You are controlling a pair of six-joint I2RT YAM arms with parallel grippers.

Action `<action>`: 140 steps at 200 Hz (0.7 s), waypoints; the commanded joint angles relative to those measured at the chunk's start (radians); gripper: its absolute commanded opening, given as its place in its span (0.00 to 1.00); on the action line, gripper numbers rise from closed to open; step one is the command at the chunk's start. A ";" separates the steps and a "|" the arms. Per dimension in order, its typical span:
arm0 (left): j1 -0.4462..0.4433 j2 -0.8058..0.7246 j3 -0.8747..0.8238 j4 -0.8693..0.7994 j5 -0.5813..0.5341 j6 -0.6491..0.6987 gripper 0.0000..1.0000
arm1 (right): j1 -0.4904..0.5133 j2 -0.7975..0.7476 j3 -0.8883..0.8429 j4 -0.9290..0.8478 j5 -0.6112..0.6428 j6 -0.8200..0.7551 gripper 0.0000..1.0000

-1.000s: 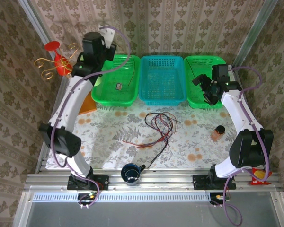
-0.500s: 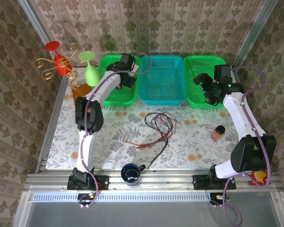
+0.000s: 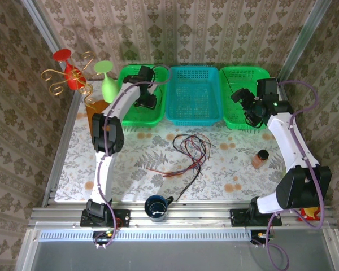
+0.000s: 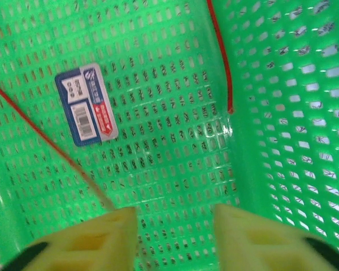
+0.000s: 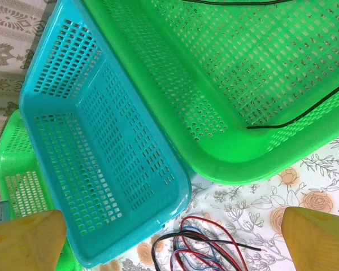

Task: Untangle the cables

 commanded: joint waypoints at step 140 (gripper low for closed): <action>-0.182 -0.633 -0.420 0.106 -0.023 -0.262 0.86 | 0.333 -0.244 -0.364 -0.139 0.085 -0.110 0.88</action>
